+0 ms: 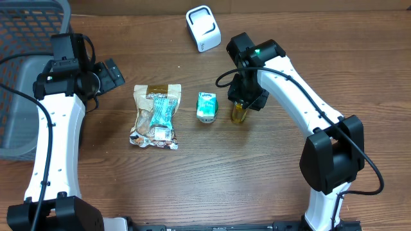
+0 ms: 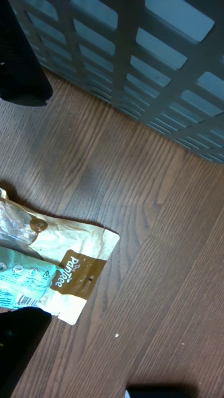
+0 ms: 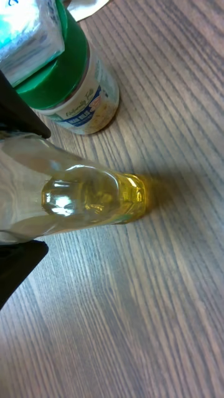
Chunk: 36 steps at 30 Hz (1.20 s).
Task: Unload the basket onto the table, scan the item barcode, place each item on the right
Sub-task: 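Close the right gripper around the yellow bottle's neck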
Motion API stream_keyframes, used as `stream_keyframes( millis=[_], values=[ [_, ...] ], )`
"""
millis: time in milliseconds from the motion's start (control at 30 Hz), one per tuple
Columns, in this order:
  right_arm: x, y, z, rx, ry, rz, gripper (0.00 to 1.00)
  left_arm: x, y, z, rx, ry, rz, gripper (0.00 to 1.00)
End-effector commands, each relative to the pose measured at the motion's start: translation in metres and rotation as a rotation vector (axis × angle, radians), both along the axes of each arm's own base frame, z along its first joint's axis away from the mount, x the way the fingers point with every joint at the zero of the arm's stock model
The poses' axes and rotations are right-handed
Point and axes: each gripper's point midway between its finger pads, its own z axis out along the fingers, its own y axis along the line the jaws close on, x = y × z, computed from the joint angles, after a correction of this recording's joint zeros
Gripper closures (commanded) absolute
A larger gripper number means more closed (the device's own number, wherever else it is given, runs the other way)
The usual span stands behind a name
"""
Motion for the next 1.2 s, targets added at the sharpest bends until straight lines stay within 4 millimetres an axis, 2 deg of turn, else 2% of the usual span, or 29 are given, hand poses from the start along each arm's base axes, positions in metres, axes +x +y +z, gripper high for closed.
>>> stream_keyframes(
  millis=[0,200,1167],
  values=[
    [0.0001,-0.0007,0.0019,-0.001,-0.004,0.003,0.44,0.0017,0.0054,0.0020,0.008,-0.007,0.010,0.00],
    [0.0004,-0.0006,0.0019,-0.001,-0.005,0.003,0.37,0.0017,0.0054,0.0020,0.008,-0.007,0.010,0.00],
    [-0.0001,-0.0007,0.0012,-0.002,-0.002,0.007,0.39,0.0017,0.0054,0.0020,0.008,-0.006,0.010,0.01]
  ],
)
